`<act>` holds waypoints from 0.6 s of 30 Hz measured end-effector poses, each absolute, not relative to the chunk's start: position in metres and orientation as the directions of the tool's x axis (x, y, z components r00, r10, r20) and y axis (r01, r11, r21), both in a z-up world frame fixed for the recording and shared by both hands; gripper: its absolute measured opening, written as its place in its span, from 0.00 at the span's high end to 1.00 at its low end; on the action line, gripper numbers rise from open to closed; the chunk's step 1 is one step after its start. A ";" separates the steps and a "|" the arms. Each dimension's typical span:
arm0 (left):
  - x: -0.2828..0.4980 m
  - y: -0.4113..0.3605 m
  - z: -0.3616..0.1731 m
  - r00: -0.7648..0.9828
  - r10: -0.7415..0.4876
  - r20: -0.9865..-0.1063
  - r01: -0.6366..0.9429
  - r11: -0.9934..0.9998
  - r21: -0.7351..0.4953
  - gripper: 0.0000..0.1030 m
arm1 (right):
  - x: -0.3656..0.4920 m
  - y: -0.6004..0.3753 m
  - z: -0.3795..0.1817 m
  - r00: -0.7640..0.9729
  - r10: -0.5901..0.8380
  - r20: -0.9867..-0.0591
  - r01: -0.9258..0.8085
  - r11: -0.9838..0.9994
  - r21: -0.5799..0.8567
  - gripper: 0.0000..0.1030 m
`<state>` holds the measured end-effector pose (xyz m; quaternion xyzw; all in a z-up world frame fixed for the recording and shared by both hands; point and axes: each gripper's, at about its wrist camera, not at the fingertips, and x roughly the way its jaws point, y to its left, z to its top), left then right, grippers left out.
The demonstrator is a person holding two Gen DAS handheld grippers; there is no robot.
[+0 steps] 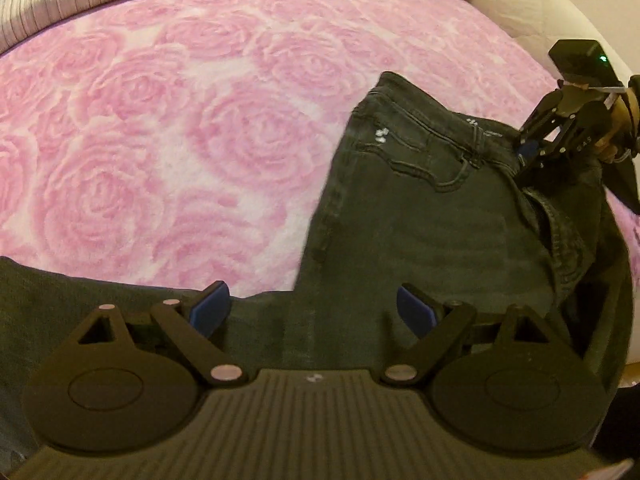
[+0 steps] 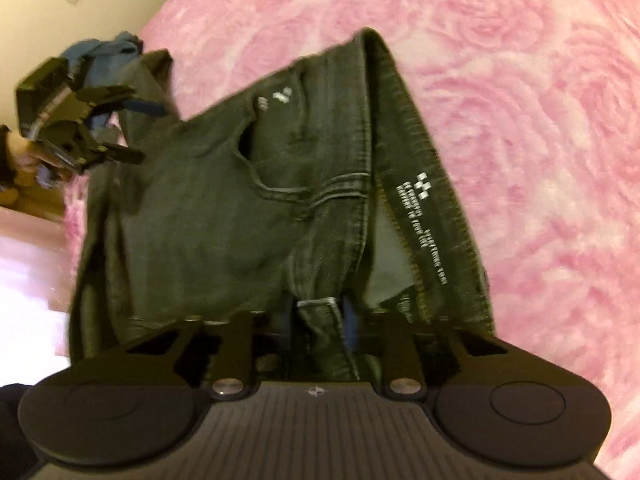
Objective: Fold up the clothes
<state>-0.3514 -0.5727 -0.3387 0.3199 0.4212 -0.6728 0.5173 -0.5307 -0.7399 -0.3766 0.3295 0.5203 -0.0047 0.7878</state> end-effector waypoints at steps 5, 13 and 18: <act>-0.364 -0.585 -0.334 -0.267 -0.417 -0.869 0.963 -0.149 -0.224 0.16 | -0.529 -0.738 -0.319 0.505 0.142 -0.851 0.331 0.879 0.344 0.83; -0.361 -0.630 -0.318 -0.300 -0.507 -0.808 0.949 -0.076 -0.305 0.16 | -0.523 -0.794 -0.304 0.459 0.038 -0.888 0.388 0.890 0.239 0.80; -0.346 -0.653 -0.318 -0.362 -0.493 -0.791 0.912 -0.012 -0.410 0.16 | -0.533 -0.775 -0.311 0.480 0.061 -0.875 0.414 0.864 0.288 0.64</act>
